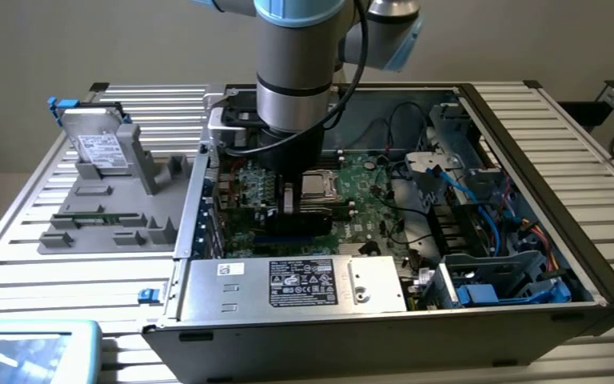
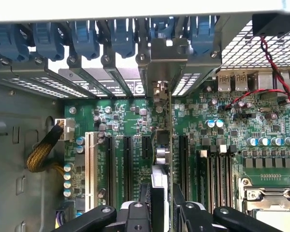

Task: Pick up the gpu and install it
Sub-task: 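Insert the gpu into the slot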

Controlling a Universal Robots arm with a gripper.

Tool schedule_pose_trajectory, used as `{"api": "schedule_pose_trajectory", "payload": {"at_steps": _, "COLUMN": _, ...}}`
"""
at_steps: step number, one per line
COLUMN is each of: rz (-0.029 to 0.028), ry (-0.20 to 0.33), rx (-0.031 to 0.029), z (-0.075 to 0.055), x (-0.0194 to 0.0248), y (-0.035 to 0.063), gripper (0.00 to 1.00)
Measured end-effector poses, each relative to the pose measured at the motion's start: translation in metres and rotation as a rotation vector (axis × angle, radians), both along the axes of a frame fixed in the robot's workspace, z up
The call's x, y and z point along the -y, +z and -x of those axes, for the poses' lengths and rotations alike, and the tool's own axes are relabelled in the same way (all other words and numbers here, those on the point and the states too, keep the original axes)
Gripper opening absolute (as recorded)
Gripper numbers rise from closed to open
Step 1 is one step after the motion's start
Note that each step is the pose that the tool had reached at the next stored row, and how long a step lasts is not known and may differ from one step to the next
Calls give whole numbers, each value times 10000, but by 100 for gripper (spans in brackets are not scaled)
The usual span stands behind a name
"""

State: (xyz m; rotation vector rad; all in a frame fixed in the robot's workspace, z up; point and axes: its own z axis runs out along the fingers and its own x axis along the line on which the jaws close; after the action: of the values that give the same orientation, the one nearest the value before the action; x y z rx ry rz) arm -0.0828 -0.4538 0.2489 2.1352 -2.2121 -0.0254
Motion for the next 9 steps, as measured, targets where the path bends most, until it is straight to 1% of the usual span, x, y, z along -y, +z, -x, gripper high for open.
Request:
{"api": "schedule_pose_trajectory", "payload": {"at_steps": 2, "rz": -1, "ry": 9, "rx": 0, "z": 0, "x": 0, "y": -2, "gripper": 28}}
{"api": "schedule_pose_trajectory", "payload": {"at_steps": 5, "rz": -31, "ry": 16, "rx": -6, "z": 0, "x": 0, "y": -6, "gripper": 28}}
{"api": "schedule_pose_trajectory", "payload": {"at_steps": 9, "rz": -112, "ry": 19, "rx": -58, "z": 0, "x": 5, "y": -6, "gripper": 28}}
